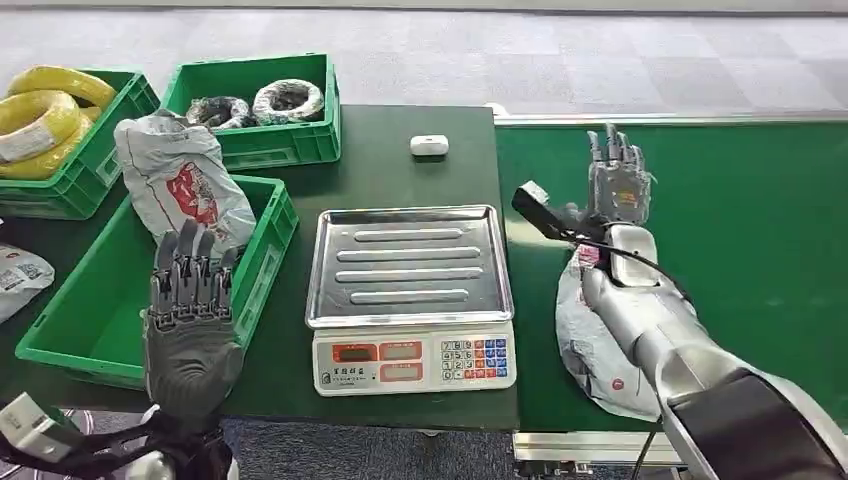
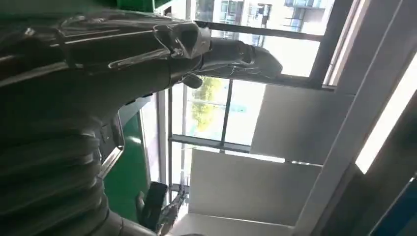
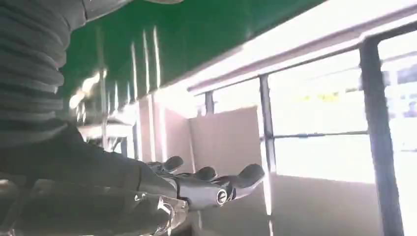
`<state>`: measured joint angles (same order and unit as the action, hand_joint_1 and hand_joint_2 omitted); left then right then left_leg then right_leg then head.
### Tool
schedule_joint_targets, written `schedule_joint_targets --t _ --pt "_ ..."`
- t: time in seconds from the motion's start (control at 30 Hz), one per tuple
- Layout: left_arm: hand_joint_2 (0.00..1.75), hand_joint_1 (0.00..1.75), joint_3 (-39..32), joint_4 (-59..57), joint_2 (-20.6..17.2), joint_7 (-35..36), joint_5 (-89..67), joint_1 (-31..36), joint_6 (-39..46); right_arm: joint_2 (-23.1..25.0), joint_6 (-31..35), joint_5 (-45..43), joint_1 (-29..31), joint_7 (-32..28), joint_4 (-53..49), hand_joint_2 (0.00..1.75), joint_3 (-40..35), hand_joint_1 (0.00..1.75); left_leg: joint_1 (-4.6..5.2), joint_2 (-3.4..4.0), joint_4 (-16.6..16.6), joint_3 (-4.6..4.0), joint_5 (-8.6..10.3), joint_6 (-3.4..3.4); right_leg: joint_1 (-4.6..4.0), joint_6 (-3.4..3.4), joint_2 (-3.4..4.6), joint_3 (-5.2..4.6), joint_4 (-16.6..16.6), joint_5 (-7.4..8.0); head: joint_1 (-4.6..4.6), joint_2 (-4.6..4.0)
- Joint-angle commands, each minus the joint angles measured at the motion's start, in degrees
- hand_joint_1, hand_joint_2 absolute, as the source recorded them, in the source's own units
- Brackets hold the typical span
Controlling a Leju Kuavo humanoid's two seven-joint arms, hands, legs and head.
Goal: Moved the parcel from conveyor to table for the left to box.
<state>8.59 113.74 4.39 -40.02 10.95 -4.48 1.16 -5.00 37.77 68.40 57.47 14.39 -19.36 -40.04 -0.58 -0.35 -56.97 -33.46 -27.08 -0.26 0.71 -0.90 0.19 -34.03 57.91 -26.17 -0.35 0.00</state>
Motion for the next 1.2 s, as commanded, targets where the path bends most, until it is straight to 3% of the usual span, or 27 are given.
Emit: schedule_joint_targets --t 0.03,0.13,0.17,0.23,0.3,0.43,0.7,0.97,1.2 --pt "1.75 0.00 3.9 -6.1 -1.6 0.0 1.6 5.0 0.7 -2.0 2.2 11.5 -1.8 4.1 0.2 1.75 2.5 0.00 0.02 -0.25 0.1 0.08 0.08 0.02 0.00 0.05 -0.30 0.19 -0.1 -0.01 0.00 0.00" --pt "1.75 0.00 3.7 -6.3 -1.9 0.0 1.9 5.4 0.3 -0.4 -1.9 12.7 -0.1 4.6 4.9 1.75 2.5 0.00 0.03 -0.11 0.1 0.10 0.04 0.00 0.03 0.06 -0.14 0.14 -0.1 0.01 -0.02 0.00" --pt "1.75 0.00 3.4 -6.4 -1.8 0.0 1.7 5.6 0.0 0.7 -9.3 10.2 0.4 2.9 6.2 1.75 4.8 0.00 0.04 -0.09 0.1 0.09 0.02 0.00 0.03 0.04 -0.11 0.11 0.0 0.00 0.00 0.00" --pt "1.75 0.00 2.7 -6.7 -1.8 0.0 1.7 5.9 -0.5 1.6 -15.5 9.3 0.6 2.7 7.0 1.75 5.8 0.00 0.03 -0.02 0.1 0.14 0.00 -0.01 0.02 0.06 -0.05 0.13 -0.1 0.00 0.00 0.00" --pt "1.75 0.00 2.7 -6.7 -1.8 0.0 1.7 5.9 -0.5 1.6 -15.5 9.3 0.6 2.7 7.0 1.75 5.8 0.00 0.04 0.02 0.1 0.10 0.00 0.00 0.03 0.03 0.01 0.08 0.0 0.01 -0.02 0.00" --pt "1.75 0.00 1.4 -6.7 -1.2 0.0 0.9 5.6 -1.1 2.1 -22.3 10.4 0.7 3.8 6.0 1.75 6.0 0.00 0.02 0.11 0.1 0.13 -0.02 0.01 0.01 0.04 0.08 0.10 -0.1 0.02 -0.02 0.00" --pt "1.75 0.00 1.2 -6.6 -1.1 0.0 0.9 5.3 -1.2 2.2 -22.8 11.1 0.9 4.6 5.9 1.75 5.5 0.00 0.04 0.05 0.0 0.06 0.00 0.01 0.03 0.04 0.02 0.05 0.0 0.02 -0.02 0.00" --pt "1.75 0.00 0.1 -6.8 0.6 0.0 -0.1 4.7 -2.2 2.4 -32.6 12.5 2.0 11.9 6.5 1.75 6.8 0.00 0.04 0.11 0.1 0.13 -0.02 0.01 0.03 0.06 0.07 0.11 -0.1 0.02 0.00 0.00" --pt "1.75 0.00 -0.4 -7.0 0.5 0.0 -0.3 4.8 -2.6 5.2 -42.8 3.1 1.1 5.8 6.1 1.75 16.7 0.00 0.03 0.17 0.1 0.11 -0.02 0.00 0.02 0.04 0.14 0.06 0.0 0.04 -0.02 0.00"
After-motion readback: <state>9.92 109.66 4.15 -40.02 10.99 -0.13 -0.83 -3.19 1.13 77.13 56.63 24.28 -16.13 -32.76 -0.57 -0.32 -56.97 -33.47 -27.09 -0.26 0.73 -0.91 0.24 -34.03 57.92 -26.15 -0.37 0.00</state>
